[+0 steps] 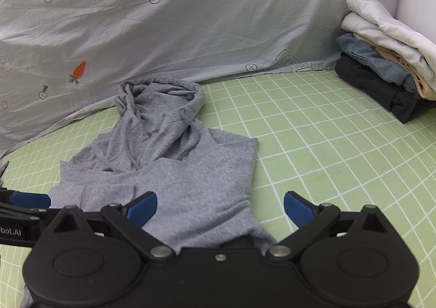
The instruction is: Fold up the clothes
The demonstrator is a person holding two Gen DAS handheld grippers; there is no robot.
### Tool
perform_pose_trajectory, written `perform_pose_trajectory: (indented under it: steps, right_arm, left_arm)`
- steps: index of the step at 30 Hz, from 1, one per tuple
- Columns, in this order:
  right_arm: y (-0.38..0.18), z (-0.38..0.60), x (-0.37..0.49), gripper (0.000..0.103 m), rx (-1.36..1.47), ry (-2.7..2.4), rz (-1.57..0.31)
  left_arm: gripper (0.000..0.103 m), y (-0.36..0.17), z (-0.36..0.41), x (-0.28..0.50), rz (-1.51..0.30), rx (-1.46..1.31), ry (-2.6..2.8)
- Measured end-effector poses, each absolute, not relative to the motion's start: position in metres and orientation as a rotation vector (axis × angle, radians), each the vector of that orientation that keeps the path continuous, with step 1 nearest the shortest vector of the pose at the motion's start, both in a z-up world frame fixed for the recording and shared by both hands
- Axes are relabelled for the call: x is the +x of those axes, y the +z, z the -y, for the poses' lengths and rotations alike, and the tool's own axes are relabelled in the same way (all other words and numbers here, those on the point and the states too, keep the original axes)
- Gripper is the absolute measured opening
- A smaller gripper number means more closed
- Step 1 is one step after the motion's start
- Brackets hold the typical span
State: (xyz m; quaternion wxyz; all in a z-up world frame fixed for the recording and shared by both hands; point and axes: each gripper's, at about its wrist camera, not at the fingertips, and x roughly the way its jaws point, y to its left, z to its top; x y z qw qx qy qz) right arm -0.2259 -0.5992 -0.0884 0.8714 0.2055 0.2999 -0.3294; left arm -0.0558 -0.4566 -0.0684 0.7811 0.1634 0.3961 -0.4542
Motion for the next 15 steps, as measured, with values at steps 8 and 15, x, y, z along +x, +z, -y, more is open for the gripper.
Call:
perform_pose_trajectory:
  steps: [8,15]
  right_arm:
    - [-0.105,0.582,-0.173,0.052,0.458,-0.418,-0.679]
    - [-0.130,0.568,-0.148,0.050,0.462,-0.326,-0.749]
  left_arm:
    - [0.101,-0.085,0.425,-0.036,-0.797,0.324,-0.820]
    - [0.101,-0.105,0.393,-0.037,-0.811,0.264,-0.722]
